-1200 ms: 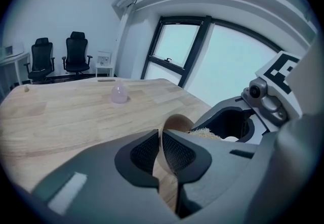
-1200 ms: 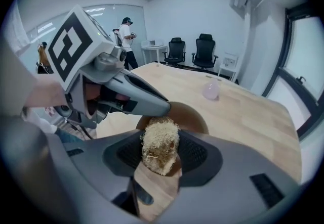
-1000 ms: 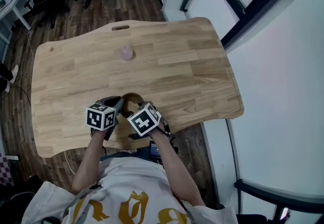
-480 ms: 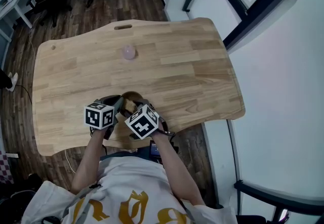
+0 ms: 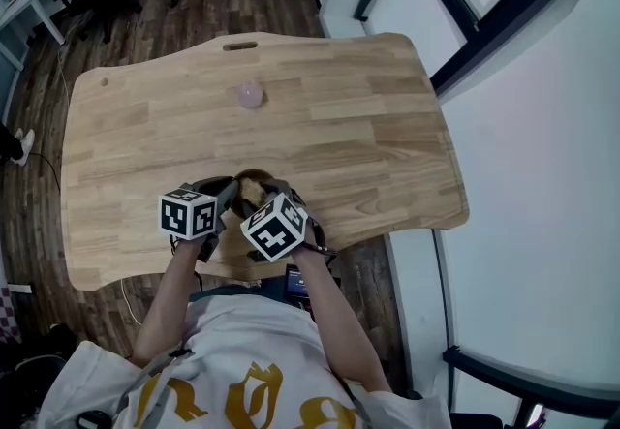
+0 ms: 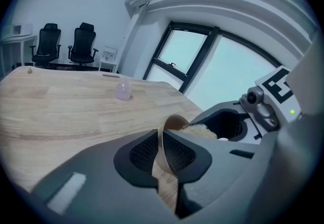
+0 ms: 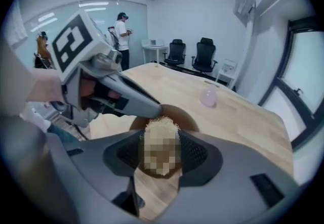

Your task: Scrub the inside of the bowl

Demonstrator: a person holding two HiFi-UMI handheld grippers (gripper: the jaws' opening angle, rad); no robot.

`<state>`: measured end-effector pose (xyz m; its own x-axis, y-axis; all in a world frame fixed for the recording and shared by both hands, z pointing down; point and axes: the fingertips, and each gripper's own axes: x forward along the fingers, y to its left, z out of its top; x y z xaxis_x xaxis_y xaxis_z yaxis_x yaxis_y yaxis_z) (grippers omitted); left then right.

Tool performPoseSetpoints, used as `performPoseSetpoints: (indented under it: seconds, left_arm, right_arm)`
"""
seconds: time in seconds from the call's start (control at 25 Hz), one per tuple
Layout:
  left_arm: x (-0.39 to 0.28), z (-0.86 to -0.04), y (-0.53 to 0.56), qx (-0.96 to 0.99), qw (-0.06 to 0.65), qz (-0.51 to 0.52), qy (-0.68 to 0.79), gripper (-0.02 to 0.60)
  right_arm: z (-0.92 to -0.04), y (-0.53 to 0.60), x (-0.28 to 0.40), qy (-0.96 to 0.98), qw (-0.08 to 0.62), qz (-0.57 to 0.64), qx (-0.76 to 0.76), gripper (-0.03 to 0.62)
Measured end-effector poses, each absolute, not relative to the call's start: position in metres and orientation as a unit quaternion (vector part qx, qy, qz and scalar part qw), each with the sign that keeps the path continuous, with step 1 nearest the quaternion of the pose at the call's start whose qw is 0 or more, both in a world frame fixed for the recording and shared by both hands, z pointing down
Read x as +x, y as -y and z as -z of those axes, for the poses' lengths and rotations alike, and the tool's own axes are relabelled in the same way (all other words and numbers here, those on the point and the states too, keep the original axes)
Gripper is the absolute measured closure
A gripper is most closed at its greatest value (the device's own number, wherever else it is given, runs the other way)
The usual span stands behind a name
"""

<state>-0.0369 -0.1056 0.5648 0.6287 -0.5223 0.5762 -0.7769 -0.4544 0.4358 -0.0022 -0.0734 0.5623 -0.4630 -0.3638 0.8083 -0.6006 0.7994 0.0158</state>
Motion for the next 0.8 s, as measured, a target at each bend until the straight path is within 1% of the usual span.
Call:
performPoseSetpoints:
  seconds: [0.12, 0.24, 0.32, 0.44, 0.56, 0.64, 0.72, 0.8]
  left_arm:
    - [-0.043, -0.564, 0.107, 0.829, 0.36, -0.17, 0.393, 0.555]
    - [-0.044, -0.567, 0.104, 0.826, 0.379, -0.157, 0.387, 0.554]
    - [-0.04, -0.567, 0.102, 0.829, 0.372, -0.167, 0.383, 0.554]
    - [-0.039, -0.563, 0.105, 0.831, 0.359, -0.176, 0.387, 0.554]
    - [-0.046, -0.563, 0.108, 0.828, 0.366, -0.165, 0.391, 0.554]
    - [-0.044, -0.563, 0.107, 0.827, 0.377, -0.154, 0.387, 0.552]
    - [-0.04, -0.563, 0.107, 0.829, 0.375, -0.158, 0.384, 0.552]
    - [-0.037, -0.562, 0.107, 0.829, 0.372, -0.161, 0.385, 0.554]
  right_arm:
    - [-0.566, 0.056, -0.008, 0.854, 0.443, -0.153, 0.225, 0.408]
    - [-0.567, 0.064, 0.003, 0.836, 0.458, -0.166, 0.254, 0.408]
    - [-0.563, 0.072, 0.003, 0.833, 0.462, -0.134, 0.272, 0.408]
    - [-0.562, 0.07, -0.005, 0.843, 0.467, -0.085, 0.252, 0.408]
    - [-0.569, 0.061, 0.0, 0.84, 0.47, -0.128, 0.24, 0.408]
    - [-0.568, 0.066, 0.007, 0.83, 0.468, -0.146, 0.265, 0.408]
    - [-0.562, 0.077, 0.008, 0.827, 0.466, -0.118, 0.291, 0.408]
    - [-0.557, 0.08, 0.002, 0.834, 0.465, -0.08, 0.286, 0.407]
